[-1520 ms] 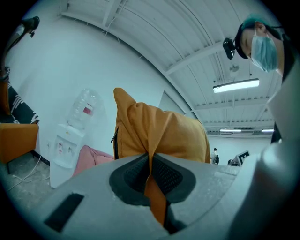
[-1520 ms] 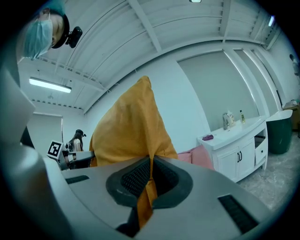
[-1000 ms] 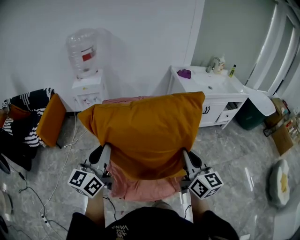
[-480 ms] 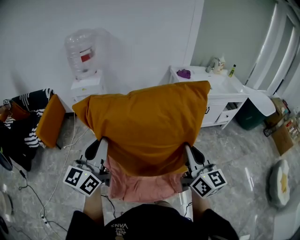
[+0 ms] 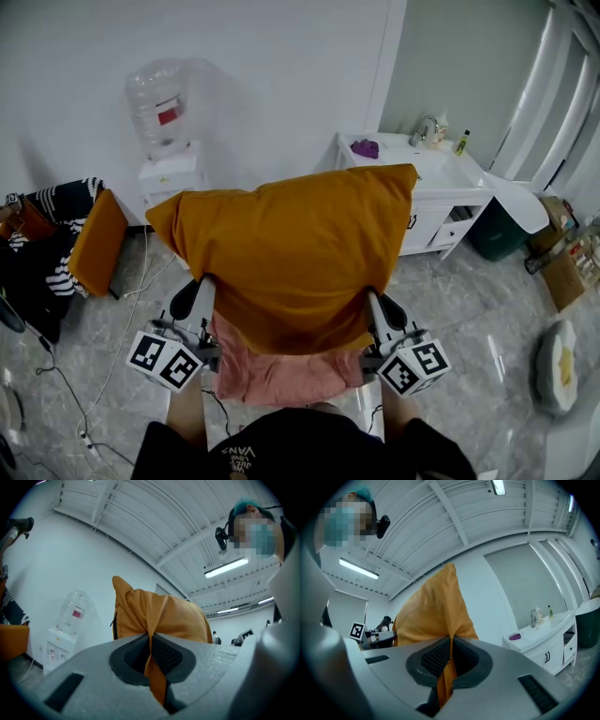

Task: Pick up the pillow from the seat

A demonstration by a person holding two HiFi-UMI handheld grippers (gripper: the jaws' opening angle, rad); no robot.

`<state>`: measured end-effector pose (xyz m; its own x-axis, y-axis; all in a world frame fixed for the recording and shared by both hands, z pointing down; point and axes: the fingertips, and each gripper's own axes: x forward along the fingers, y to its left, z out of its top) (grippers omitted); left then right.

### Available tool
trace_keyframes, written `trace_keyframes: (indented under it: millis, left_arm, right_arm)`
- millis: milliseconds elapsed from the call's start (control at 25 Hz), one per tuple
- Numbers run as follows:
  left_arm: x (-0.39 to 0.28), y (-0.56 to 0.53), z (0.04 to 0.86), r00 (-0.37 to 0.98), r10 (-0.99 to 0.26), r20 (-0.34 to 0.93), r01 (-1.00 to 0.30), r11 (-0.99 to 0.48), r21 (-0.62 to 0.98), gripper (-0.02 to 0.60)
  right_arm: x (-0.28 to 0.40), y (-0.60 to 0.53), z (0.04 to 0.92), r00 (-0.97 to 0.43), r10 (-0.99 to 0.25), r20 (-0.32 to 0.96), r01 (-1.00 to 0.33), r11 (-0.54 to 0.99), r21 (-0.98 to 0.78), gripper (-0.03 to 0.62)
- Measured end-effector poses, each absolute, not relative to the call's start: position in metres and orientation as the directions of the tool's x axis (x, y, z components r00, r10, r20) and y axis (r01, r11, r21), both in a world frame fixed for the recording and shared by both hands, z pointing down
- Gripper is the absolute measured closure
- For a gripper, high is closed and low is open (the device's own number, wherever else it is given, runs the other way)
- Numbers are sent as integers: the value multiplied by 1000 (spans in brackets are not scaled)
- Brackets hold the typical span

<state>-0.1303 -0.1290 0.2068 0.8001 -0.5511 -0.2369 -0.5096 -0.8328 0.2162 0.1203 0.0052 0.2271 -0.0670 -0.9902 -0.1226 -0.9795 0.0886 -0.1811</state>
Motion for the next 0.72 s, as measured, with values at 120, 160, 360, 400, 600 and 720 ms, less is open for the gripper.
trace_keyframes:
  millis: [120, 160, 360, 400, 600, 720]
  left_arm:
    - [-130, -130, 209, 799, -556, -231, -513, -829, 221, 558]
    - [-130, -130, 210, 798, -557, -230, -514, -828, 223, 558]
    - [-129, -130, 211, 797, -560, -227, -516, -826, 224, 558]
    - [-129, -130, 211, 797, -560, -226, -517, -826, 225, 558]
    - [-129, -131, 212, 797, -563, -220, -519, -824, 227, 558]
    - [-127, -131, 212, 797, -564, -217, -521, -823, 225, 558]
  right_arm:
    - [121, 4, 230, -70, -991, -115, -979, 90, -183, 583]
    - [121, 5, 231, -71, -991, -112, -979, 91, -184, 583]
    - [121, 4, 233, -74, -992, -106, -978, 92, -187, 583]
    - [121, 4, 233, -74, -992, -104, -978, 93, -188, 583]
    - [122, 3, 235, -75, -993, -97, -977, 92, -193, 583]
    - [123, 3, 236, -76, -993, -96, -976, 93, -196, 583]
